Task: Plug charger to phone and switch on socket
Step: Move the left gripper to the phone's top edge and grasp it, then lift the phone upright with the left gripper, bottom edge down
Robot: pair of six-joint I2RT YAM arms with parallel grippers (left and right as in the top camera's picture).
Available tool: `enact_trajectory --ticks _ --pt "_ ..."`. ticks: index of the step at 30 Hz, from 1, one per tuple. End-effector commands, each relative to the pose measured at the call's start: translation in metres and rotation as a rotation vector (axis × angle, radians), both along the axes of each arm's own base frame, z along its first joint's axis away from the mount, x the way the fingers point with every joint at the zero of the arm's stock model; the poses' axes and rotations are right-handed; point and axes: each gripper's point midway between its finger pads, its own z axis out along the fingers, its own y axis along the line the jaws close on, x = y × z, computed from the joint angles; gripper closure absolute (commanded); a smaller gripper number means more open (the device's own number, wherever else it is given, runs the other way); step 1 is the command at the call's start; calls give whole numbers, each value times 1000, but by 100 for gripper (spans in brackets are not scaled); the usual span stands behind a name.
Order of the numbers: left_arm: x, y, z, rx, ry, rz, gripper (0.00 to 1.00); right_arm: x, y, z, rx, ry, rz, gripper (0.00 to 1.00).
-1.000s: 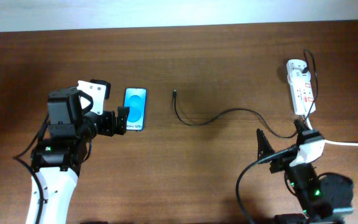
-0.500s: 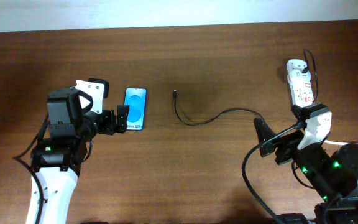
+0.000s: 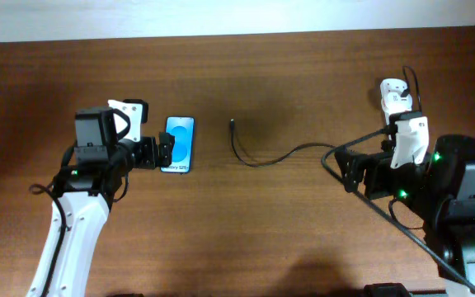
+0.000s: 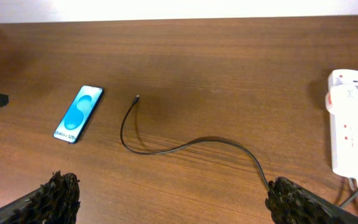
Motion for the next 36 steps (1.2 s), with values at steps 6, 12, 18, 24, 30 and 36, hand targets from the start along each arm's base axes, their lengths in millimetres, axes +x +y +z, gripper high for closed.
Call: enact_trajectory --ticks 6,12,18,24,30,36 --pt "33 -8 -24 131 122 89 0 14 -2 -3 12 57 -37 2" --pt "64 -15 -36 149 286 79 0 19 0 -10 18 85 -28 1" --pt "71 -31 -79 171 398 37 0 20 3 -10 32 86 -10 2" --pt "66 -31 -118 191 490 32 0 32 7 -32 42 168 3 2" --pt "64 -30 -140 206 536 30 0 44 12 -58 60 268 22 1" --pt "70 -32 -149 205 525 29 0 49 12 -70 59 306 21 1"
